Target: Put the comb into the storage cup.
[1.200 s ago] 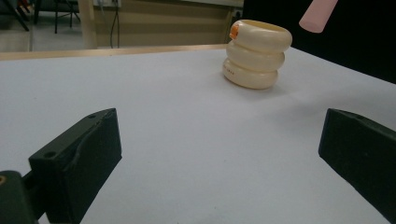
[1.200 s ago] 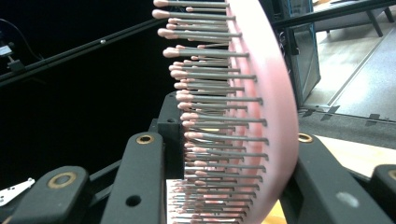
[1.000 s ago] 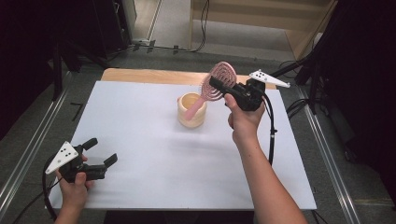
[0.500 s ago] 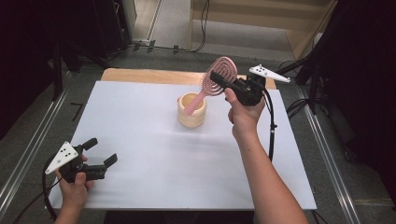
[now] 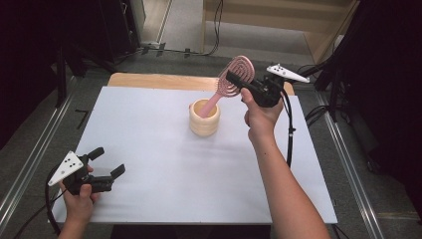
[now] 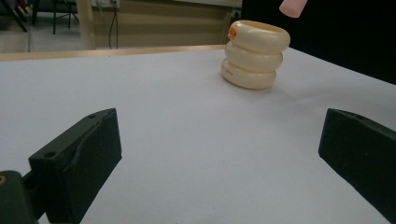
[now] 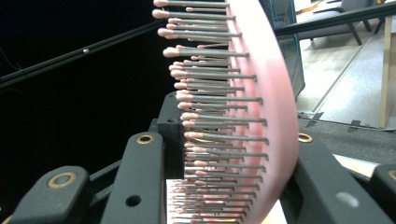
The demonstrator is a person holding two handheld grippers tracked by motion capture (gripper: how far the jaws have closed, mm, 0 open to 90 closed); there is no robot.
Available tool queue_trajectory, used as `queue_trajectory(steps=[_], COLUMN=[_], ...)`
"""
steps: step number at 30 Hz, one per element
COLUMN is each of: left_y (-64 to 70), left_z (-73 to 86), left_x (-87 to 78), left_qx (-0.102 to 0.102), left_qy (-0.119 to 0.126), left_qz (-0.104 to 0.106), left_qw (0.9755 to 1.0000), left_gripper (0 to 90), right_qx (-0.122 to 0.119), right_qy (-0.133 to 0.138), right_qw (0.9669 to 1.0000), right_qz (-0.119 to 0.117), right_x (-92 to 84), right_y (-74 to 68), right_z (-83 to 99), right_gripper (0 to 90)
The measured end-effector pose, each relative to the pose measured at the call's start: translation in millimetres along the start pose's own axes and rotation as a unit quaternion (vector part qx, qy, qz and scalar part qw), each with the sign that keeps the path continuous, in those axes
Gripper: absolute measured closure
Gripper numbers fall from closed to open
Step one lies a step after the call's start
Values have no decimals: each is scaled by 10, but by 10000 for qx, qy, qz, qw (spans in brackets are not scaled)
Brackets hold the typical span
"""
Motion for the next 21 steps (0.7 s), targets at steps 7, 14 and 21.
queue_trajectory(steps=[7, 14, 21], left_y=[2, 2, 4], left_z=[-1, -1, -2], left_x=[1, 0, -2], left_qx=[-6, -6, 6], left_qy=[7, 11, 15], left_qz=[5, 13, 25], left_qw=[10000, 10000, 10000], left_gripper=[0, 0, 0], right_qx=[-33, -50, -24], right_qy=[-4, 14, -2], right_qw=[10000, 9999, 9998], right_qz=[40, 90, 174], right_x=[46, 87, 140], right_y=[30, 60, 124], right_z=[-44, -80, -72], right_gripper=[619, 619, 619])
Point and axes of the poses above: each handheld gripper's, and its own axes: x roughly forward along the jaws, z roughly out of its underside, y roughly to its right, the point moved 7 cm from there along x, roughly forward along the jaws, and after that the axes turned 8 degrees about z, right-handed, at the moved point
